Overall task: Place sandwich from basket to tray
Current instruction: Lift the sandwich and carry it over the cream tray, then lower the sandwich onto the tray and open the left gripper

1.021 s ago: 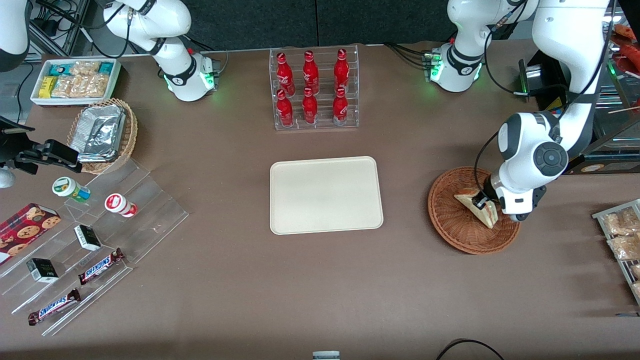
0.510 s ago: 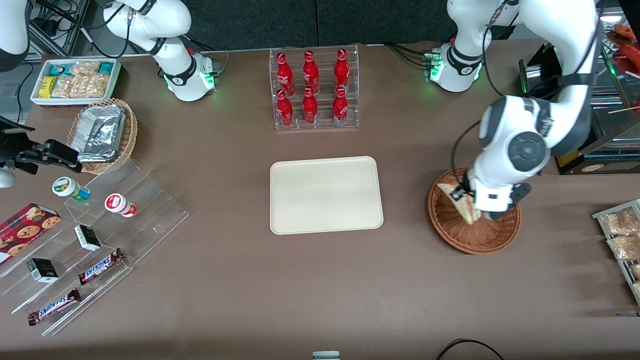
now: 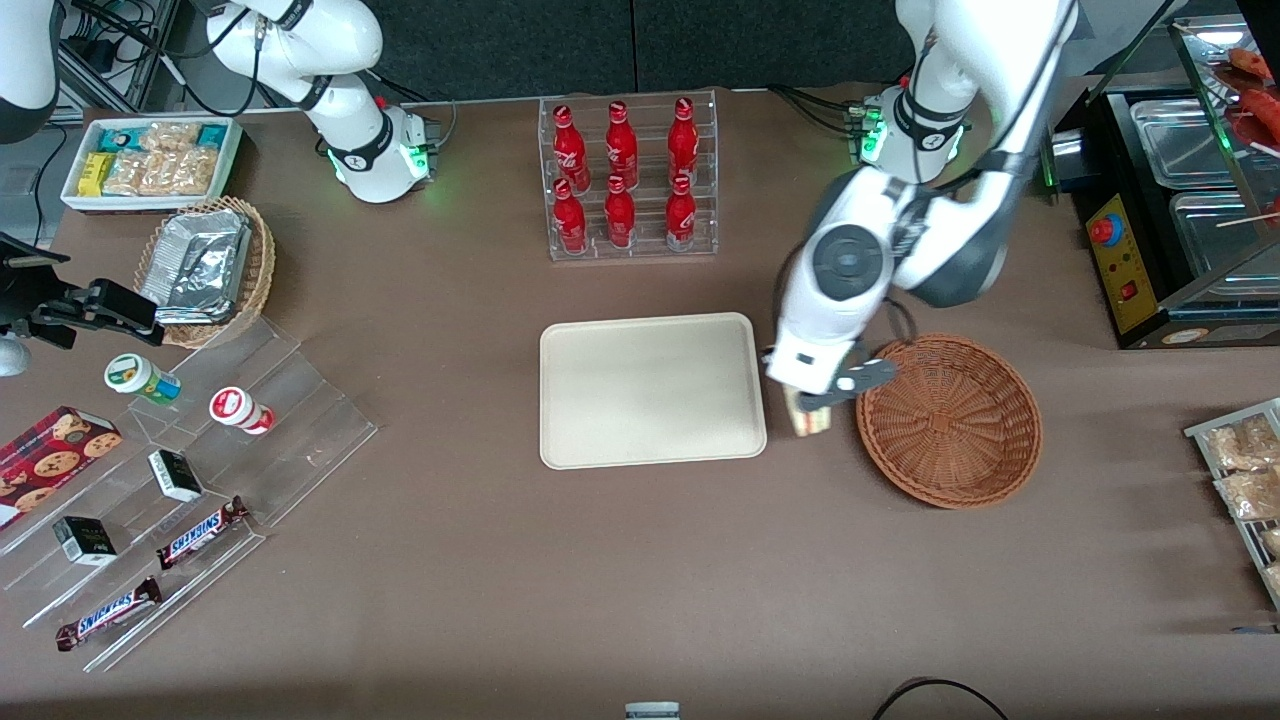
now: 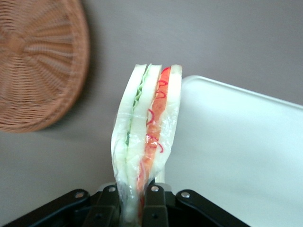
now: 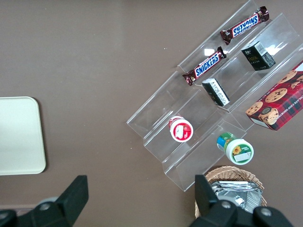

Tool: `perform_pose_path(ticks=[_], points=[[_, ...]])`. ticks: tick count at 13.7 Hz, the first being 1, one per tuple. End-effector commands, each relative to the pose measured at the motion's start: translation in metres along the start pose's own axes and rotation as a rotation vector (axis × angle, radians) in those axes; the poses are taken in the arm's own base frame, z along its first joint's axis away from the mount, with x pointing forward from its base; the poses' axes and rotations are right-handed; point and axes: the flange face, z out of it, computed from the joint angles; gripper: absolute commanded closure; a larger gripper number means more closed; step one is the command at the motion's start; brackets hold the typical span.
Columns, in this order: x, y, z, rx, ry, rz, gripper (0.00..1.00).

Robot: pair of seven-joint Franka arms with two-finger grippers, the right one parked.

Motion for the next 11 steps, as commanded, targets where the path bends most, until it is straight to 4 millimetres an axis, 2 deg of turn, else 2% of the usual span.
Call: perform_pose_path(ticks=[1, 3, 6, 10, 11], points=[[-0.004, 0.055, 0.008, -0.018, 0.001, 0.083, 1.00], [-0.022, 0.089, 0.025, -0.032, -0.026, 0.137, 1.00], [-0.042, 0.124, 0.046, -0.044, -0.054, 0.189, 1.00], [-0.066, 0.152, 0.072, -0.069, -0.044, 0.227, 1.00], [-0.066, 0.156, 0.078, -0.079, -0.040, 0.223, 1.00]])
